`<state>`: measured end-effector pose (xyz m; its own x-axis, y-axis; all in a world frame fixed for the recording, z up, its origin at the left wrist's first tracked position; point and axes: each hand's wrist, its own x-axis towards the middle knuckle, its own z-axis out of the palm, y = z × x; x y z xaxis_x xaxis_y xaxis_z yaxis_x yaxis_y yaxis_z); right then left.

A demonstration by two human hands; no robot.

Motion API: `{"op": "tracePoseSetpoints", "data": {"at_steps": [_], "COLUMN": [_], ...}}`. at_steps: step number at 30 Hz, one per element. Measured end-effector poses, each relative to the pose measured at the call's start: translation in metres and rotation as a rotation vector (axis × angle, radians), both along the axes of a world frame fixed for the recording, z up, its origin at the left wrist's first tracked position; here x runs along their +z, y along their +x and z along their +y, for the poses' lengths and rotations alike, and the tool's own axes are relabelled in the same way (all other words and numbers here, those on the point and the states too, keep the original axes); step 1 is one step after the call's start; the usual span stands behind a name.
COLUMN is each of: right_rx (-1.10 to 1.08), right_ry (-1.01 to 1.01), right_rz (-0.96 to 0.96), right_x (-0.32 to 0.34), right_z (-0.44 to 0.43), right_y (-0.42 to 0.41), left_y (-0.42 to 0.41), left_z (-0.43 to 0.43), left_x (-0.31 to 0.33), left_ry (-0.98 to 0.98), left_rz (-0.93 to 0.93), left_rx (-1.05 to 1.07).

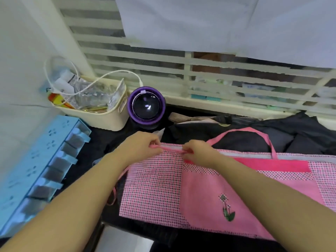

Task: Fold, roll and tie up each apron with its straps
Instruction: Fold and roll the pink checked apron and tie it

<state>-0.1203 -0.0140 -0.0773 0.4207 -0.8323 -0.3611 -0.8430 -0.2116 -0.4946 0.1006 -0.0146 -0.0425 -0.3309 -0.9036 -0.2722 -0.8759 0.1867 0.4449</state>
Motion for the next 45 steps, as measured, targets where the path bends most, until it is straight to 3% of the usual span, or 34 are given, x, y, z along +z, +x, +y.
{"op": "tracePoseSetpoints", "data": {"at_steps": [4, 10, 19, 23, 26, 28, 33, 35, 37, 39, 41, 45], "right_rx": [-0.103, -0.172, -0.355, -0.369, -0.353, -0.346, -0.472, -0.567, -0.596, -0.564, -0.490, -0.489], "right_ry": [0.039, 0.053, -0.032, -0.269, -0.341, -0.410, -0.496, -0.461, -0.295, -0.105, -0.055, -0.190], "right_rz": [-0.063, -0.069, -0.001, -0.090, -0.111, -0.097, -0.020, -0.021, -0.092, -0.189, -0.187, -0.183], "right_x": [0.000, -0.013, -0.024, -0.033, -0.039, -0.040, -0.032, -0.024, -0.012, -0.004, 0.001, 0.014], "right_z": [-0.004, -0.003, 0.004, 0.002, 0.008, 0.016, 0.032, 0.025, 0.013, -0.001, -0.016, -0.035], "right_y": [-0.007, -0.001, -0.021, -0.027, -0.037, -0.055, -0.120, -0.141, -0.157, -0.164, -0.166, -0.167], "left_y": [0.033, 0.054, 0.032, 0.023, 0.007, -0.014, -0.097, -0.127, -0.152, -0.164, -0.165, -0.157], "left_z": [-0.017, -0.015, 0.002, 0.001, 0.004, 0.008, 0.031, 0.046, 0.056, 0.059, 0.061, 0.063], "left_x": [0.009, -0.032, -0.076, -0.072, -0.068, -0.063, -0.062, -0.071, -0.077, -0.085, -0.092, -0.112], "left_ry": [0.200, 0.456, -0.005, -0.064, -0.212, -0.311, -0.439, -0.416, -0.342, -0.263, -0.208, -0.321], "left_rz": [0.043, 0.446, 0.262, 0.213, 0.017, -0.023, 0.103, 0.058, -0.087, -0.244, -0.339, -0.355], "left_rx": [-0.004, 0.464, 0.552, 0.591, 0.586, 0.501, 0.019, -0.181, -0.338, -0.434, -0.491, -0.543]}}
